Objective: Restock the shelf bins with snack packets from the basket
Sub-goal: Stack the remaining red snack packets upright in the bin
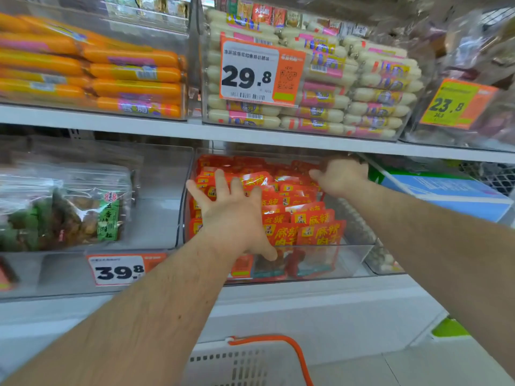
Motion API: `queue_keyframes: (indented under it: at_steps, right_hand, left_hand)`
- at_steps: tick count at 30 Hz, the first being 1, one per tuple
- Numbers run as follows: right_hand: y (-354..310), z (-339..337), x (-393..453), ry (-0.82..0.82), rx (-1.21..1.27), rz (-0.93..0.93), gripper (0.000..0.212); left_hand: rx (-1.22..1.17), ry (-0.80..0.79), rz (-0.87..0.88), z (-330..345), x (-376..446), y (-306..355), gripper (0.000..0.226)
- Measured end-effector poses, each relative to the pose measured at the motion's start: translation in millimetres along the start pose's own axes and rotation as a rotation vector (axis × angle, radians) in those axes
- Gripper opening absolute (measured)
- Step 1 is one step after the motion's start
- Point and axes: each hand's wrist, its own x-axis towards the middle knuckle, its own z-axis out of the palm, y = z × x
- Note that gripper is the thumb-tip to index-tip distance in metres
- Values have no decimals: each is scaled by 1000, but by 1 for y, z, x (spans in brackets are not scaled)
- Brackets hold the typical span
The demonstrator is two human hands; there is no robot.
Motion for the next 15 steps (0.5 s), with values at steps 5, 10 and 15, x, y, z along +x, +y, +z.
queue_keyframes:
  at_steps: [5,10,15]
  right_hand:
    - [-17,-8,-68,239,336,-194,24]
    - [-51,24,-166,681,577,-486,22]
    - [-64,115,-232,403,636,-560,22]
  left_hand:
    - [-210,496,142,23,-43,11,83]
    - [-556,592,212,55,-89,5,33]
    - [-596,145,199,136,-126,-20,26]
